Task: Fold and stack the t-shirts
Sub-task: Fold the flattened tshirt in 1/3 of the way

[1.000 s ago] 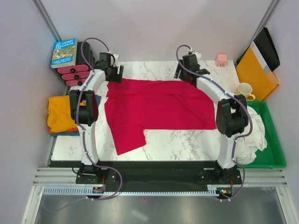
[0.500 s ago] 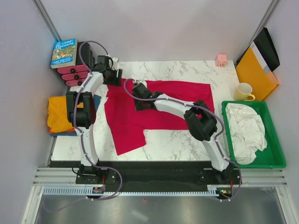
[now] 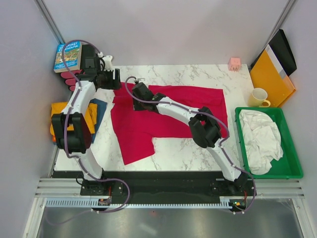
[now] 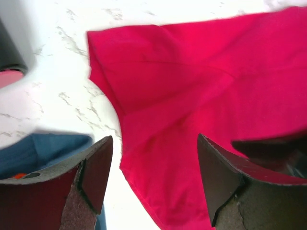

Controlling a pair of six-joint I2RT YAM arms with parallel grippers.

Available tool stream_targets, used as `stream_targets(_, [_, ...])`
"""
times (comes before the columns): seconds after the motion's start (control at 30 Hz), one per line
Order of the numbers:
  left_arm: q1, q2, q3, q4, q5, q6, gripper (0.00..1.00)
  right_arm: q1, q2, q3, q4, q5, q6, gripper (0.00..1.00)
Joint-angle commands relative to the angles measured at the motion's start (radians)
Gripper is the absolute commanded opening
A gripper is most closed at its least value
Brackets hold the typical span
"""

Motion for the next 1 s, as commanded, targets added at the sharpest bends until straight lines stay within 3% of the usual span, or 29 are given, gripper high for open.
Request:
stream_targets(0.0, [-0.036, -0.118, -0.101, 0.005, 0.118, 0.032, 0.76, 0.0, -0.097, -0.106, 0.027, 0.132, 0.019, 0.41])
stream_targets(0.17, [-0.133, -0.113, -0.216, 0.012, 0.062, 0.122, 0.72, -0.032, -0.313, -0.336, 0.055, 0.243, 0.027, 0.4])
stream_targets(0.43, [-0.142, 0.042, -0.167, 0.026, 0.043, 0.118, 0.7, -0.08, -0.532, -0.496, 0.042, 0.306, -0.007, 0.41])
stream_targets(0.97, [-0.159, 0.221, -0.039, 0.04, -0.032, 0.141, 0.69, -0.105, -0.612, -0.604, 0.022, 0.332, 0.01, 0.41])
